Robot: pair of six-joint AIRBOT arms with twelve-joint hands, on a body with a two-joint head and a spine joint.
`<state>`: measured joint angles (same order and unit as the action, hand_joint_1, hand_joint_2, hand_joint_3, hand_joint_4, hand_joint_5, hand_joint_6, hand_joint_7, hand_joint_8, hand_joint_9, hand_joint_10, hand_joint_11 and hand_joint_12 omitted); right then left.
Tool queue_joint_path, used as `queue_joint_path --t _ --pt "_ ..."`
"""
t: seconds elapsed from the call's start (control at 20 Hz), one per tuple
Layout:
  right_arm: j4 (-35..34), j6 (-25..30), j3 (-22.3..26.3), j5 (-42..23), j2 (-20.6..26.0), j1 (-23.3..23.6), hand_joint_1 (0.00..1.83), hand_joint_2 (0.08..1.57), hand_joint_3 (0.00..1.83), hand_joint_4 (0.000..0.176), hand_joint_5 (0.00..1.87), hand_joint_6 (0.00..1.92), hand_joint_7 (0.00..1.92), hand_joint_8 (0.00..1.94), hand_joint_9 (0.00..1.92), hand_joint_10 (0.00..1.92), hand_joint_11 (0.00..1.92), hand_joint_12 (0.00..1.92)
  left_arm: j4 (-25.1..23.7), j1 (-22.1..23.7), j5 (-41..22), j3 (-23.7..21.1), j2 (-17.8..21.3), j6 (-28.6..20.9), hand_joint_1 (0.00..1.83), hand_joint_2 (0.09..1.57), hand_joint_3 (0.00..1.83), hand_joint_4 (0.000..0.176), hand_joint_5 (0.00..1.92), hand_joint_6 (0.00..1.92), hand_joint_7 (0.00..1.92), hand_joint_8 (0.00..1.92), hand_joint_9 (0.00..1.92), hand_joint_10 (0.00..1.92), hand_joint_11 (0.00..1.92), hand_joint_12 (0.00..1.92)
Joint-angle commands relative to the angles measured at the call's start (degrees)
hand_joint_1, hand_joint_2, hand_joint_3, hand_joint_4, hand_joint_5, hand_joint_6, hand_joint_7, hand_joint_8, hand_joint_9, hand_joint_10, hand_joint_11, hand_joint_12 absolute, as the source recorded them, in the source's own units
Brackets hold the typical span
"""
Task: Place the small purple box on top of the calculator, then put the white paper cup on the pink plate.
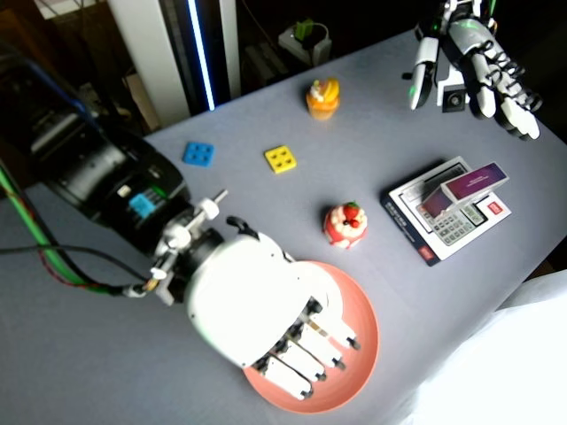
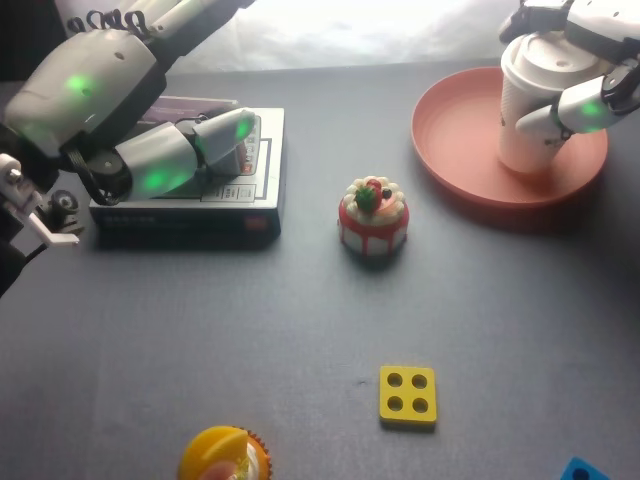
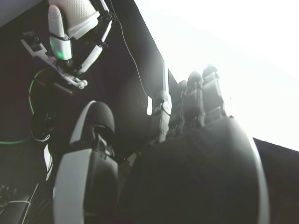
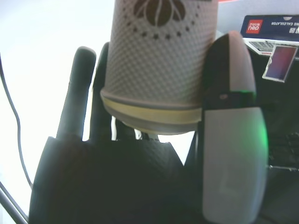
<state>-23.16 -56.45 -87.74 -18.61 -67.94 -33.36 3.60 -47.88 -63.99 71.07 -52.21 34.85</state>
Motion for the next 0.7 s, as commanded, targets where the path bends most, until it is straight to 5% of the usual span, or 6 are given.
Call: queue_joint_path --t 0.0,0.1,0.2,0.4,0.55,0.65 --pt "-0.4 0.1 -0.2 -6.5 0.0 0.2 1.06 1.13 0.0 0.042 0.06 0.17 0.08 0.1 0.09 0.96 0.0 1.36 0.4 0.5 -7.1 0.1 -0.4 -0.6 0.5 1.37 0.0 0.135 0.07 0.0 0.0 0.0 0.0 0.0 0.0 0.0" --pt "-0.7 0.1 -0.1 -6.4 0.0 -0.1 1.01 1.12 0.0 0.078 0.02 0.05 0.02 0.01 0.04 0.75 0.0 0.98 0.7 0.2 -7.4 0.1 -0.4 -0.6 0.48 1.36 0.0 0.135 0.07 0.0 0.0 0.0 0.0 0.0 0.0 0.0" --pt "-0.7 0.1 0.0 -6.4 0.0 -0.1 0.92 1.14 0.0 0.079 0.0 0.0 0.0 0.0 0.02 0.06 0.0 0.07 1.2 -0.1 -8.2 -0.1 -0.4 -0.8 0.52 1.38 0.0 0.111 0.07 0.0 0.0 0.0 0.0 0.0 0.0 0.0" --pt "-0.7 0.1 0.6 -6.4 0.1 -0.1 0.86 1.09 0.0 0.105 0.0 0.0 0.0 0.0 0.0 0.0 0.04 0.02 1.2 -0.6 -8.6 -0.4 -0.2 -0.8 0.51 1.37 0.0 0.136 0.05 0.0 0.0 0.0 0.0 0.0 0.0 0.0" --pt "-0.7 0.1 1.0 -6.4 0.2 -0.1 0.85 1.09 0.0 0.068 0.0 0.0 0.0 0.0 0.0 0.0 0.0 0.0 1.4 -0.9 -8.7 -0.5 -0.2 -0.8 0.5 1.36 0.0 0.141 0.04 0.0 0.0 0.0 0.0 0.0 0.0 0.0" --pt "-0.7 0.0 1.6 -6.9 0.7 -0.1 0.8 1.08 0.0 0.141 0.0 0.0 0.0 0.0 0.0 0.0 0.0 0.0 1.5 -1.1 -8.9 -0.6 -0.1 -0.9 0.52 1.35 0.0 0.129 0.05 0.0 0.0 0.0 0.0 0.0 0.0 0.0"
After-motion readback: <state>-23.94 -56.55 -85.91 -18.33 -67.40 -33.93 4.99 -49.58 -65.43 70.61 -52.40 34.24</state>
